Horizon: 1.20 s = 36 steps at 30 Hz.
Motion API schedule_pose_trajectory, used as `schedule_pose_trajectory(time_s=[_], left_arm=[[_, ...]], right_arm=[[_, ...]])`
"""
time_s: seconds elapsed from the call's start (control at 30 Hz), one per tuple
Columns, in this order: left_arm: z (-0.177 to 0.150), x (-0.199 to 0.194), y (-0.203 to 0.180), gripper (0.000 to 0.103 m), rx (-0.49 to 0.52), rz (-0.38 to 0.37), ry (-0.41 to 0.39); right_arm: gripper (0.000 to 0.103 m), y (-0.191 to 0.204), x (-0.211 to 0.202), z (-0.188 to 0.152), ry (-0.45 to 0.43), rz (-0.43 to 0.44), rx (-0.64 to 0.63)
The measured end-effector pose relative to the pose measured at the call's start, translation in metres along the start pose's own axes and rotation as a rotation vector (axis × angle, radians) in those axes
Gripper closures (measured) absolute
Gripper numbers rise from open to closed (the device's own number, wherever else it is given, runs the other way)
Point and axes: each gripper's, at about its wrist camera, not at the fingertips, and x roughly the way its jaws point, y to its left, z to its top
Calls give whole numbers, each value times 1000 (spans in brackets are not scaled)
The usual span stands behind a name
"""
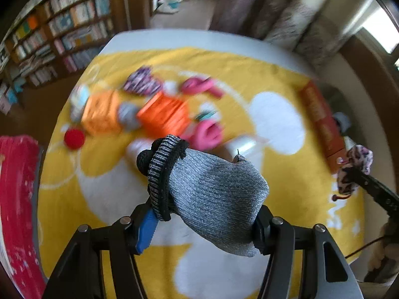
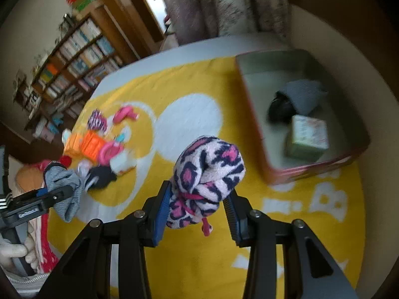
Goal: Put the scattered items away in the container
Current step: 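Carry both socks to the grey tray and open both tools to drop them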
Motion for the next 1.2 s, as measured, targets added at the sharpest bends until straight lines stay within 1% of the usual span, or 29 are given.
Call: schedule_pose_trajectory(time_s=[0.13,0.4,0.47,0.67,0.9,1.1,1.2], left_arm=[[22,-12,-40,39,51,-47,-36],[65,-21,-117,39,147,-124,-80],[79,-25,-142,39,190,-139,-104],[110,-36,-197,39,287,-166,-160],[145,-38,-243,39,351,-171,-212],[169,-31,-268,39,380,-173,-223],[179,-18,-279,39,394,-172,-215]], right_arm=[[58,-24,-19,9,-59,-32,34],[58,-71,-52,26,-159,-121,83],[58,-79,-60,31,-183,-131,92],[58,-94,-76,46,-245,-145,103],[58,-100,-81,67,-287,-147,89],[58,-103,-77,77,-292,-153,83],[58,-104,-72,79,-290,-158,84]])
